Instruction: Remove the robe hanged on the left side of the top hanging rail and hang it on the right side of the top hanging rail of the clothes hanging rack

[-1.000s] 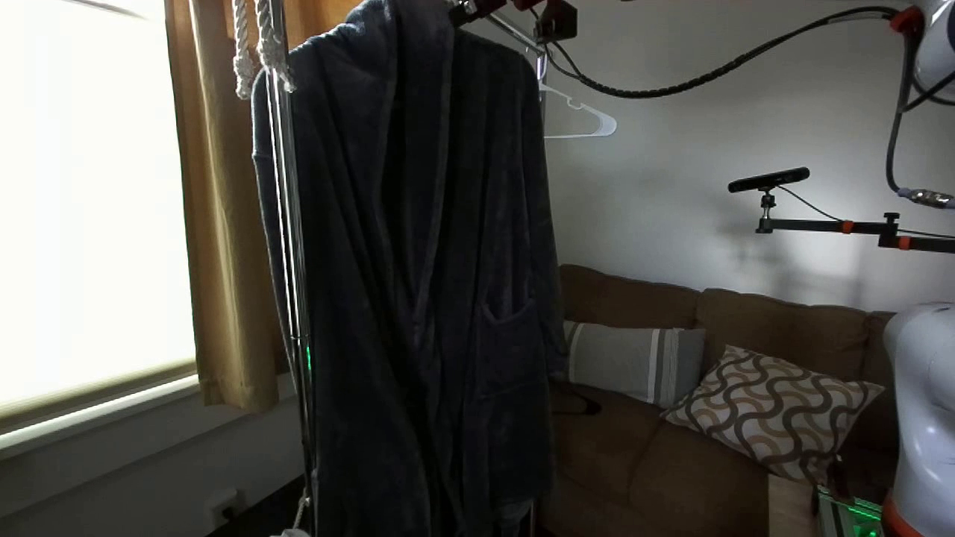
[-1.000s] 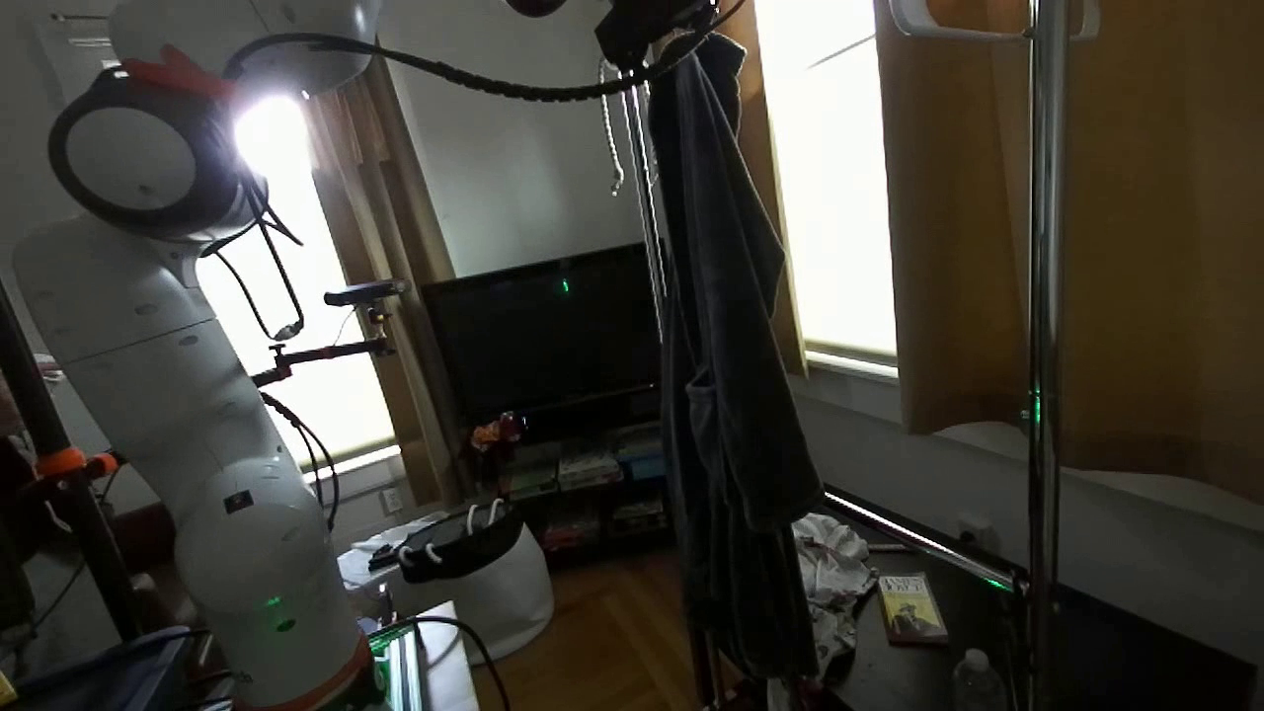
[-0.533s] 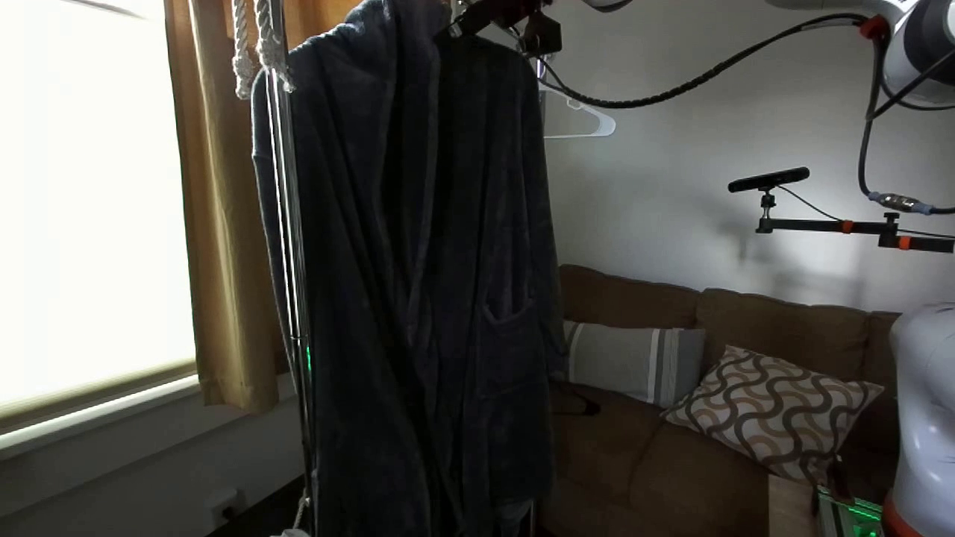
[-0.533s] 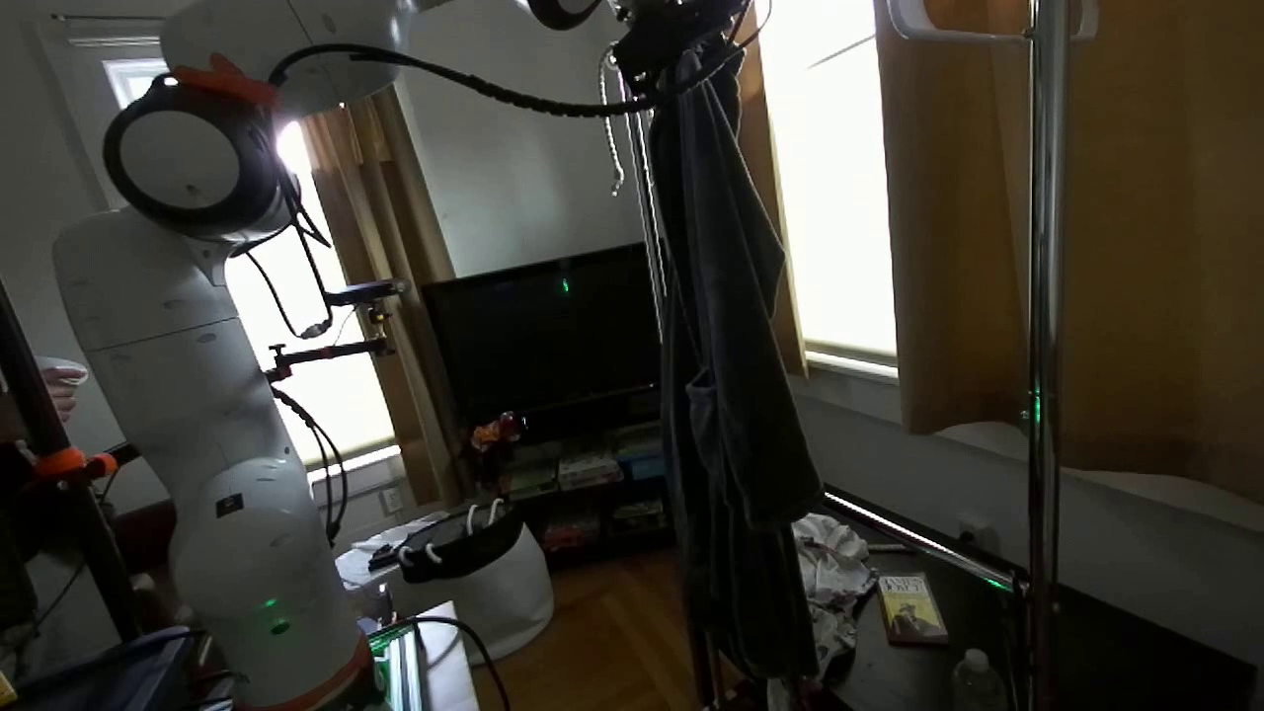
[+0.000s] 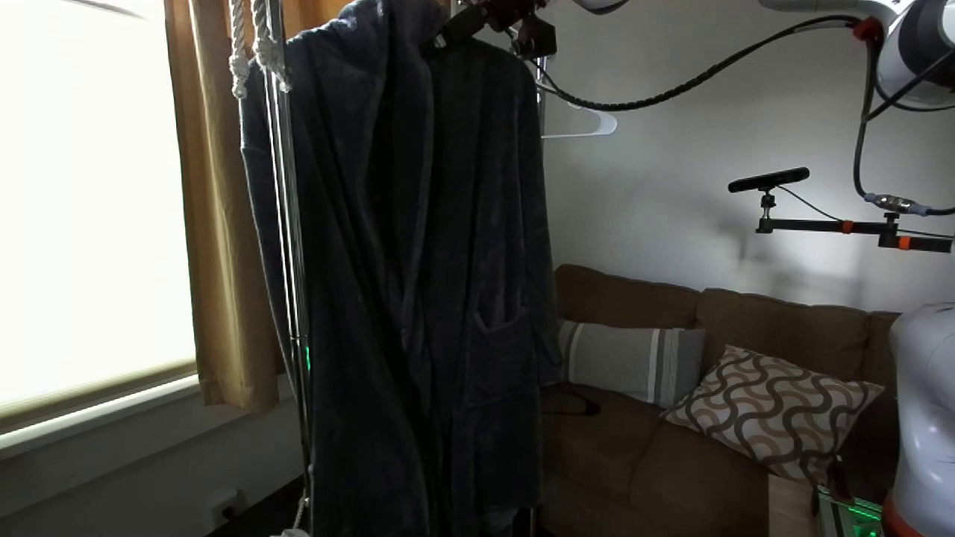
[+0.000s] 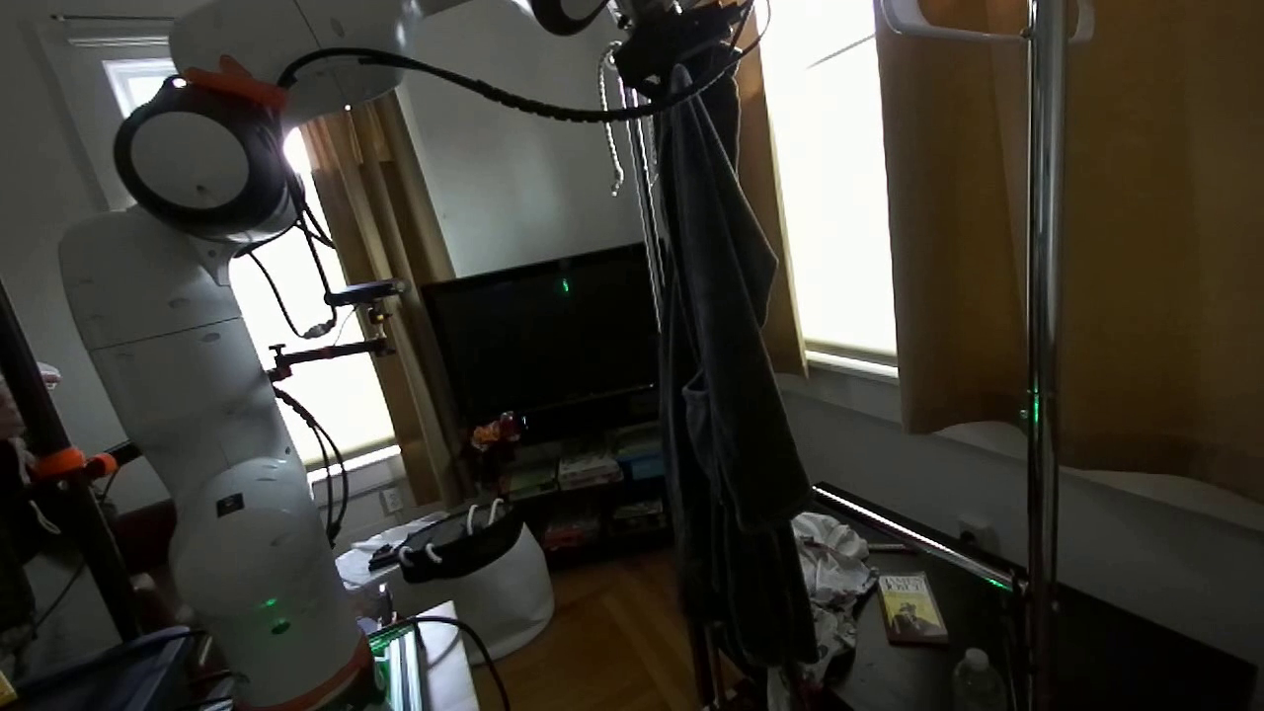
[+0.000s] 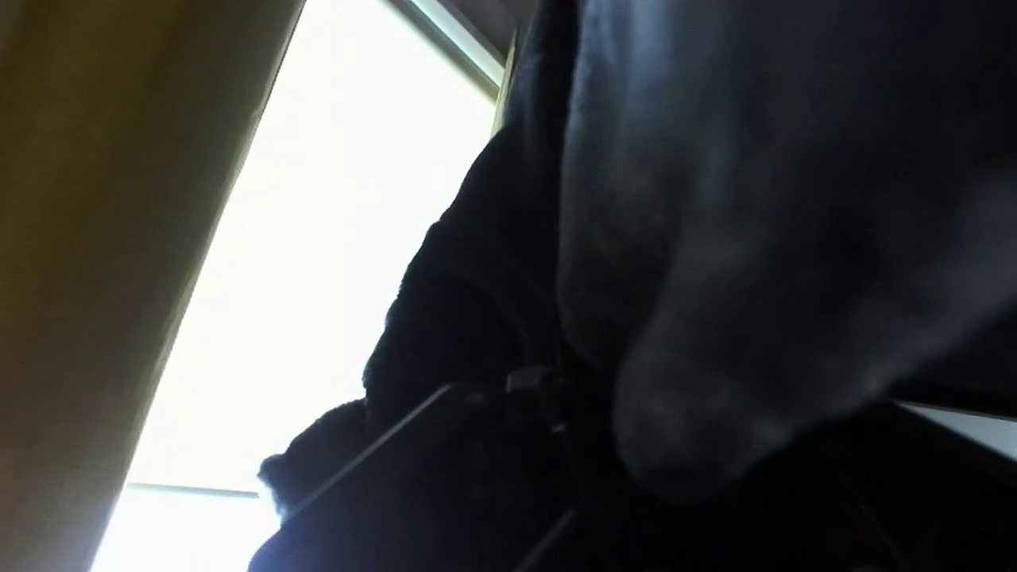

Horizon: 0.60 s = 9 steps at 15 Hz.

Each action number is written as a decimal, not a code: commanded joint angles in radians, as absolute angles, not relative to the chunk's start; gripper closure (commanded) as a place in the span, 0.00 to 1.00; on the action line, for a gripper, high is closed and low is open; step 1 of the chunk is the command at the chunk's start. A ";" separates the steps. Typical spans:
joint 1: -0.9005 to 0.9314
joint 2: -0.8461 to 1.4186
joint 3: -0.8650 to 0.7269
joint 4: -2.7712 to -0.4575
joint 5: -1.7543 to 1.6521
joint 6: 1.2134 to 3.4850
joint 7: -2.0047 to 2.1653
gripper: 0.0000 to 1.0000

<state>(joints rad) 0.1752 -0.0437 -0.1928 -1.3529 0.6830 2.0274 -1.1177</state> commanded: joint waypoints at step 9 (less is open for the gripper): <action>0.142 -0.197 -0.258 -1.413 0.875 1.703 -1.030 0.98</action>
<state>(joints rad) 0.1529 -0.1057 -0.2403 -1.3306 0.7929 1.6890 -1.0712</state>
